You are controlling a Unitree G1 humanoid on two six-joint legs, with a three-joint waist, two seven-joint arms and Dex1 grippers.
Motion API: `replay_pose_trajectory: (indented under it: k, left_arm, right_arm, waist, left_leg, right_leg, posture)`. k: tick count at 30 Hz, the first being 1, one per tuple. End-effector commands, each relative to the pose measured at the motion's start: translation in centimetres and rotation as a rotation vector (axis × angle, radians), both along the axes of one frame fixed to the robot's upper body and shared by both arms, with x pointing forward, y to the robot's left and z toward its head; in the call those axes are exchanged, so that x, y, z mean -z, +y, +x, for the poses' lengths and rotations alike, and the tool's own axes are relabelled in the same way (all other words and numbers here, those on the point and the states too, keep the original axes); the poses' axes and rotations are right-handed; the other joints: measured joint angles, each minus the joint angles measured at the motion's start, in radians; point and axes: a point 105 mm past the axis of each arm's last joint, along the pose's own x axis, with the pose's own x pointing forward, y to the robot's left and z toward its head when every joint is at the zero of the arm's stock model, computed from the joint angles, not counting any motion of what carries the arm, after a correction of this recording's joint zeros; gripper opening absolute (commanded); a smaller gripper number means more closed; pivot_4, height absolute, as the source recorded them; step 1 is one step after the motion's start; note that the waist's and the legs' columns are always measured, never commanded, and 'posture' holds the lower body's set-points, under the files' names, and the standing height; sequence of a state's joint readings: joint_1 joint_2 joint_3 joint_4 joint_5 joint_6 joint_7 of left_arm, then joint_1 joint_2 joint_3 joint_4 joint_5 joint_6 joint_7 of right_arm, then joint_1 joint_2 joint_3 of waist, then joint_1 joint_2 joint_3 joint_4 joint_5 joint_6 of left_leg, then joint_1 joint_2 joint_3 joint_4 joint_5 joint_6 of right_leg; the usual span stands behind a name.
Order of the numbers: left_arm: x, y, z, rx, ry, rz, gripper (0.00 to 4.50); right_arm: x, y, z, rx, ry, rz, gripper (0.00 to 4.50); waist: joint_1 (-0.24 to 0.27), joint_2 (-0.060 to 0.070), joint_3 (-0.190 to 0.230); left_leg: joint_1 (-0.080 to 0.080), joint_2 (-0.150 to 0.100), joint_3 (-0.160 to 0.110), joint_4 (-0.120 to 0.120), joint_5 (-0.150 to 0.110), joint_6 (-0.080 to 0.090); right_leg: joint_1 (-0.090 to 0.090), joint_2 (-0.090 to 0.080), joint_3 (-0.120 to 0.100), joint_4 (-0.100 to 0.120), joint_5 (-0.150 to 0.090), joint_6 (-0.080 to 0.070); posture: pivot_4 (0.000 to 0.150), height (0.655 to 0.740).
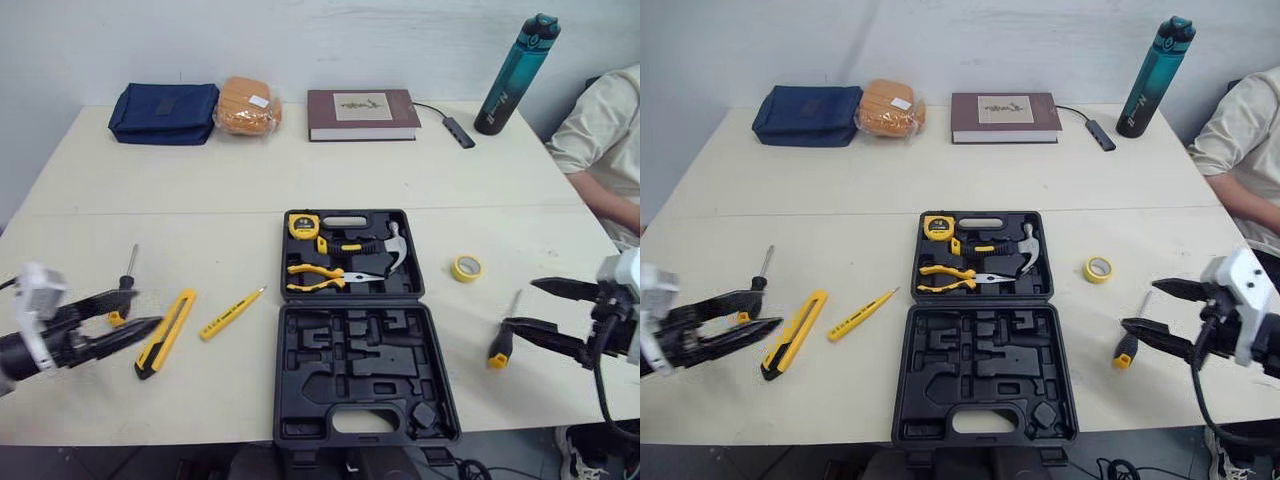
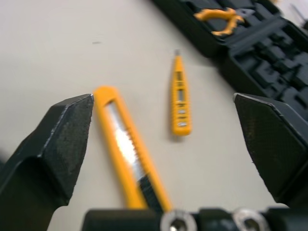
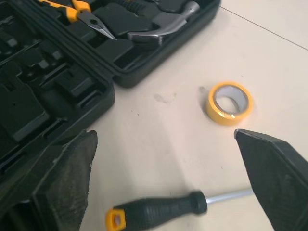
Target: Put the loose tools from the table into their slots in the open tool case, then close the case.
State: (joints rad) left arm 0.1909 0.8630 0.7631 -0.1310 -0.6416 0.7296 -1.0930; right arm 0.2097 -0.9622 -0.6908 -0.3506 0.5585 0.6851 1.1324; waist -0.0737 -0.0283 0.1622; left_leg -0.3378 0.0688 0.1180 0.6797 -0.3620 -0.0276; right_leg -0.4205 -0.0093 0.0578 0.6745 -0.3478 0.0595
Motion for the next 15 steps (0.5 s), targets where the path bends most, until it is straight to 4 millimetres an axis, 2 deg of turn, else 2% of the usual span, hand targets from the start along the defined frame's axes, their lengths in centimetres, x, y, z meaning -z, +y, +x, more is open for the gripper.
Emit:
replay_pose_trajectory:
  k: [1, 3, 6, 11, 15]
  left_arm:
    - [-1.0, 3.2, -1.2, -0.110, -0.040, 0.086, 4.50]
    - [-1.0, 6.1, -2.2, -0.224, -0.044, 0.124, 4.50]
    - [-0.7, 8.9, -3.4, -0.340, -0.049, 0.144, 4.50]
    - [0.1, 11.7, -4.2, -0.460, -0.031, 0.138, 4.50]
    - [0.0, 12.1, -4.0, -0.468, -0.039, 0.152, 4.50]
  right_arm:
    - [-1.6, -1.6, -0.6, 0.060, -0.042, -0.014, 4.46]
    - [-1.7, -3.1, -1.0, 0.122, -0.045, -0.017, 4.46]
    - [-1.6, -5.4, -1.7, 0.207, -0.044, -0.031, 4.46]
    - [-1.9, -7.8, -2.3, 0.291, -0.057, -0.043, 4.46]
    - [-1.3, -8.1, -2.4, 0.301, -0.058, -0.072, 4.46]
  waist:
    - [0.000, -0.001, 0.000]
    - [-0.001, -0.001, 0.000]
    - [0.000, -0.001, 0.000]
    - [0.002, -0.001, 0.000]
    - [0.009, -0.001, 0.000]
  left_leg:
    - [0.001, 0.000, 0.000, 0.000, 0.000, 0.000]
    - [0.005, 0.001, 0.000, -0.001, -0.003, 0.002]
    - [0.005, 0.001, 0.000, -0.002, -0.005, 0.005]
    - [0.005, 0.001, 0.001, -0.002, -0.008, 0.008]
    - [0.005, 0.001, 0.001, -0.002, -0.008, 0.008]
  right_leg:
    - [0.002, 0.000, 0.000, -0.001, 0.000, 0.000]
    - [0.006, 0.000, -0.001, -0.005, 0.000, 0.001]
    - [0.007, 0.000, -0.002, -0.010, 0.001, 0.001]
    - [0.009, -0.002, -0.001, -0.013, 0.002, 0.004]
    - [0.009, -0.001, -0.002, -0.013, 0.002, 0.004]
  posture:
    - [0.150, 0.7400]
    - [0.150, 0.7400]
    - [0.150, 0.7400]
    - [0.150, 0.7400]
    - [0.150, 0.7400]
